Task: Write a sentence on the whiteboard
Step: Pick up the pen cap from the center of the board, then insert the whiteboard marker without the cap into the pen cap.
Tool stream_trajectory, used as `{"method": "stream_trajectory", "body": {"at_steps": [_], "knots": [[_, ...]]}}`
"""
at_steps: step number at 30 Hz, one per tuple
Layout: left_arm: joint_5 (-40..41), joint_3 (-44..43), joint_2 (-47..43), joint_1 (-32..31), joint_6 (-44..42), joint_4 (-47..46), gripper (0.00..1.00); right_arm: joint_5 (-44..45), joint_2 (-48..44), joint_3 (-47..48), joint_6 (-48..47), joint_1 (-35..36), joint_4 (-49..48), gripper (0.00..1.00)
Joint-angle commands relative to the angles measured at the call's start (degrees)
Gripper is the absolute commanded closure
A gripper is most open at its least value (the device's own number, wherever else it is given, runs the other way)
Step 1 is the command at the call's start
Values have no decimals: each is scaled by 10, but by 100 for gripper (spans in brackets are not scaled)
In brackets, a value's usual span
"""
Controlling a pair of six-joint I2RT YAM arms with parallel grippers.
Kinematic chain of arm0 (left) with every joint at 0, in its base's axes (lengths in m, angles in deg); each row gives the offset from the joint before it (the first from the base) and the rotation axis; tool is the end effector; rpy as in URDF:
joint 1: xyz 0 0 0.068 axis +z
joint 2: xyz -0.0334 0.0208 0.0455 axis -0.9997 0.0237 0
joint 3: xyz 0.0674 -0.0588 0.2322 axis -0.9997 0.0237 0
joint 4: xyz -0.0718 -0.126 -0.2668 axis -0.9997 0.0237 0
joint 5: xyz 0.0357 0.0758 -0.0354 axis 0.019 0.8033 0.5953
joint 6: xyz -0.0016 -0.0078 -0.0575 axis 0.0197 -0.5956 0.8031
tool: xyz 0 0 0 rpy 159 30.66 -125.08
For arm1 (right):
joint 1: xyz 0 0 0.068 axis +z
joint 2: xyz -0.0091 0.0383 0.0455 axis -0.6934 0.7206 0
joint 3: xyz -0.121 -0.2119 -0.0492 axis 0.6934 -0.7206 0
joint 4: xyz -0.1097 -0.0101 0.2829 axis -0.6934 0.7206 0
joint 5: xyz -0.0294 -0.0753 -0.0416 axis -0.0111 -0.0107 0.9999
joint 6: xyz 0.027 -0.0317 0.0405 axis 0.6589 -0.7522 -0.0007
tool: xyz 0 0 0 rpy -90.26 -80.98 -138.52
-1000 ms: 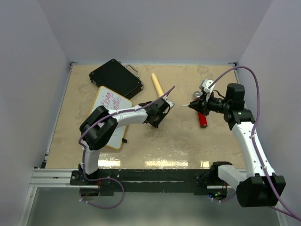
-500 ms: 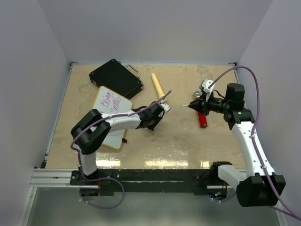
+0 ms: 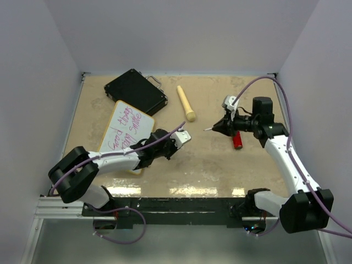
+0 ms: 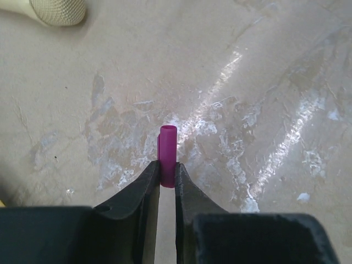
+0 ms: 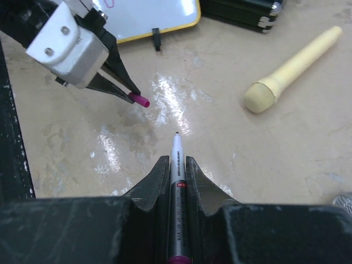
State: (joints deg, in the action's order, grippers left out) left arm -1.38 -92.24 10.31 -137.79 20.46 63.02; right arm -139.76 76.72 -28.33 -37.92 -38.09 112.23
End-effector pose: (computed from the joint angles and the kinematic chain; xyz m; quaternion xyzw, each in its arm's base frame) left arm 0.2271 -0.2620 0.1227 0.4220 0.7782 -0.1591 0.4371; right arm 0.2890 0.0625 0.2806 -0.4344 0.7015 0.3017 0.4776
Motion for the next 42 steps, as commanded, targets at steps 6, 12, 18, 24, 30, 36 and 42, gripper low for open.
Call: {"method": "stream_trajectory", "body": {"at_steps": [6,12,18,24,30,36,42], "knots": [[-122,128,-90,9,-104,-239,100,-50,20,7,-69,70,40,100],[-155,165,-108,10,-111,-318,100,-78,32,8,-88,93,59,100],[-180,190,-119,9,-118,-369,100,-89,48,10,-92,112,63,100],[-204,192,-119,9,-114,-385,100,-92,62,13,-93,125,65,100],[-216,192,-109,9,-113,-384,100,-95,59,13,-93,127,65,100],[-223,186,-99,8,-113,-377,100,-96,56,13,-93,126,65,100],[-227,183,-90,8,-113,-372,100,-95,54,13,-92,127,62,100]]}}
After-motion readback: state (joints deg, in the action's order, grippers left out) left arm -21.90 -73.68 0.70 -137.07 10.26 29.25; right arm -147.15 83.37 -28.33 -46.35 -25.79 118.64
